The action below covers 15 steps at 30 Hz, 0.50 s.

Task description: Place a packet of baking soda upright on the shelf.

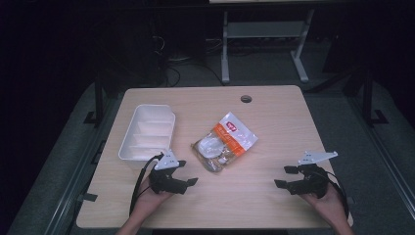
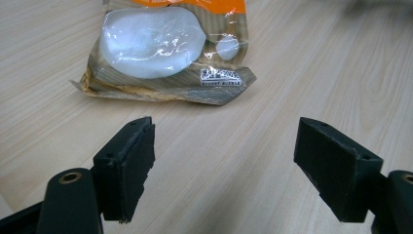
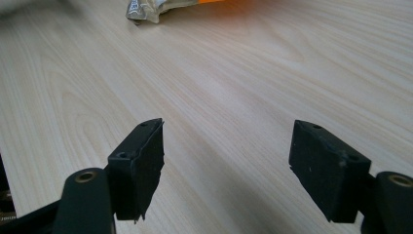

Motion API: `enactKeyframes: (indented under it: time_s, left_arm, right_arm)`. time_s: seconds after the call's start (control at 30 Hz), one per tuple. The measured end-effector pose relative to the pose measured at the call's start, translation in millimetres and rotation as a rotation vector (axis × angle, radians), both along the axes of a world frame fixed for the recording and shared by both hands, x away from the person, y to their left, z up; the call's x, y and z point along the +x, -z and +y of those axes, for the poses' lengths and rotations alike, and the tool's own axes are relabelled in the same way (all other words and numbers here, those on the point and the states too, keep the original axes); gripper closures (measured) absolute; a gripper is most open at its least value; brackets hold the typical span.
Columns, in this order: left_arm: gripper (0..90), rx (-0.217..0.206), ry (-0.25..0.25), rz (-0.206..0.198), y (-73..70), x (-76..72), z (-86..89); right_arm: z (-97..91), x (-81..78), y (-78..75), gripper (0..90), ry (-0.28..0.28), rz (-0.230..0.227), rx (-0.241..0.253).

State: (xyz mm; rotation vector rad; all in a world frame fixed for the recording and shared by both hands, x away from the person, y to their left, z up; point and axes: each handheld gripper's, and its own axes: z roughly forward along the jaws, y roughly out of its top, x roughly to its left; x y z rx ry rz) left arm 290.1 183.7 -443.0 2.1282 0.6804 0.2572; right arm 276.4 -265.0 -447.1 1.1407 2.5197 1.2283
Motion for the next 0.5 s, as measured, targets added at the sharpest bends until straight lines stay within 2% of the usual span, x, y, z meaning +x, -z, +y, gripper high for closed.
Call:
enactKeyframes:
  time_s: [0.3, 0.33, 0.4, 0.43, 0.5]
  left_arm:
    - [28.3, -0.012, -0.003, 0.001, -5.9, 4.9, -9.9]
    - [30.5, -0.019, -0.004, 0.005, -6.3, 6.7, -12.1]
    - [32.5, -0.001, -0.003, 0.018, -7.6, 12.0, -18.1]
    - [36.6, 0.006, -0.001, 0.022, -8.0, 14.4, -20.0]
    - [37.9, 0.004, -0.004, 0.036, -8.2, 19.1, -23.1]
  right_arm:
    - [-0.8, 2.4, -1.4, 25.3, 0.020, 0.007, 0.024]
    - [-0.9, 3.2, -2.0, 25.1, 0.024, 0.010, 0.031]
    - [-1.1, 5.8, -3.3, 24.6, 0.028, 0.007, 0.036]
    - [-0.6, 7.6, -5.0, 24.5, 0.032, 0.005, 0.035]
    - [-0.4, 8.5, -5.4, 24.4, 0.033, 0.003, 0.036]
